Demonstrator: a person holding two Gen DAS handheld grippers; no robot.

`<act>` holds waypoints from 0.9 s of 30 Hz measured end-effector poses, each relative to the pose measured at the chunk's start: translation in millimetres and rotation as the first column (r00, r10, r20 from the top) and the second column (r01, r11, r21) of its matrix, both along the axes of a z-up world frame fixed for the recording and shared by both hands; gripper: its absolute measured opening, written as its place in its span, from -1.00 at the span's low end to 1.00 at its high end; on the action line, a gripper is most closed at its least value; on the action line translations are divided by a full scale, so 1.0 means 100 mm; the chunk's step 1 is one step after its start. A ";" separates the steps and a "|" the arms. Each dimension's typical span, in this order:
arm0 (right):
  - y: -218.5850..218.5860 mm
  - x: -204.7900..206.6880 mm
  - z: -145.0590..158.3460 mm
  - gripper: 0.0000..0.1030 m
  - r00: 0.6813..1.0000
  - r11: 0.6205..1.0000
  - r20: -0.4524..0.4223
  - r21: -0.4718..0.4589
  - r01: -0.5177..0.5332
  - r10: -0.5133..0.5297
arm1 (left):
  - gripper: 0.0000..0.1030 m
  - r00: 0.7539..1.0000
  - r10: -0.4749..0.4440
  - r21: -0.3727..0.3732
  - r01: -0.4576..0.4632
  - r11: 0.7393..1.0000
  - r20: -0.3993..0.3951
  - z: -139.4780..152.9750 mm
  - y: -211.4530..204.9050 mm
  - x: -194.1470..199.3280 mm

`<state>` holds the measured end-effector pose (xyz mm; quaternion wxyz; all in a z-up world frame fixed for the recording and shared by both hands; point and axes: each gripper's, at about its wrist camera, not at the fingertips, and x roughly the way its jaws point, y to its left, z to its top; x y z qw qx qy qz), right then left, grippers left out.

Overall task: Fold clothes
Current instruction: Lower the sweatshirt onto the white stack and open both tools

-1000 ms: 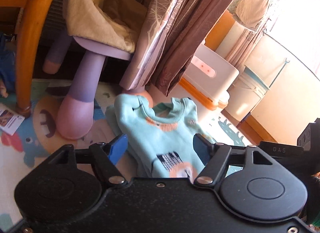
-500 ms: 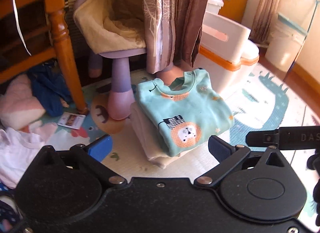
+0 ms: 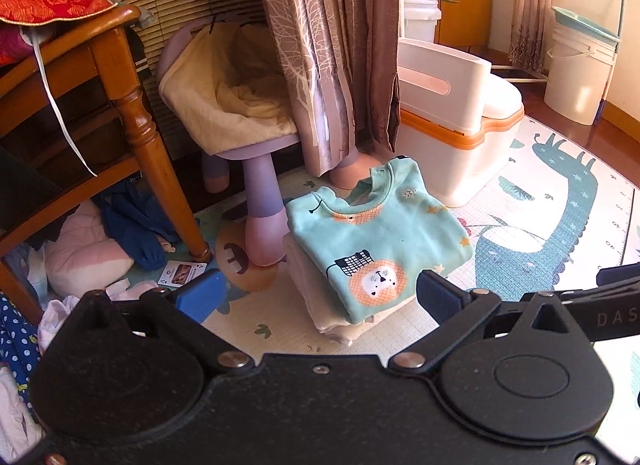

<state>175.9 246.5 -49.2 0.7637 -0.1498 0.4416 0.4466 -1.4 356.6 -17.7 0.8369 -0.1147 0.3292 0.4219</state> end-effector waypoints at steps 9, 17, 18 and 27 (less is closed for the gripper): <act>0.01 0.00 0.00 1.00 1.000 1.000 -0.009 0.012 -0.019 0.019 | 0.99 1.000 0.016 0.029 -0.016 0.999 -0.020 -0.01 -0.05 0.01; 0.05 -0.02 0.04 1.00 0.999 0.999 0.002 0.014 -0.039 0.039 | 0.99 0.999 0.029 0.027 -0.028 0.999 -0.034 -0.06 -0.03 0.01; 0.05 -0.03 0.05 1.00 0.999 0.999 0.007 0.013 -0.040 0.040 | 0.99 0.999 0.028 0.027 -0.027 0.999 -0.032 -0.06 -0.03 0.01; 0.08 -0.05 0.02 1.00 0.999 0.999 0.008 -0.005 -0.050 0.050 | 0.99 1.000 0.028 0.036 -0.028 0.999 0.000 -0.06 -0.05 -0.03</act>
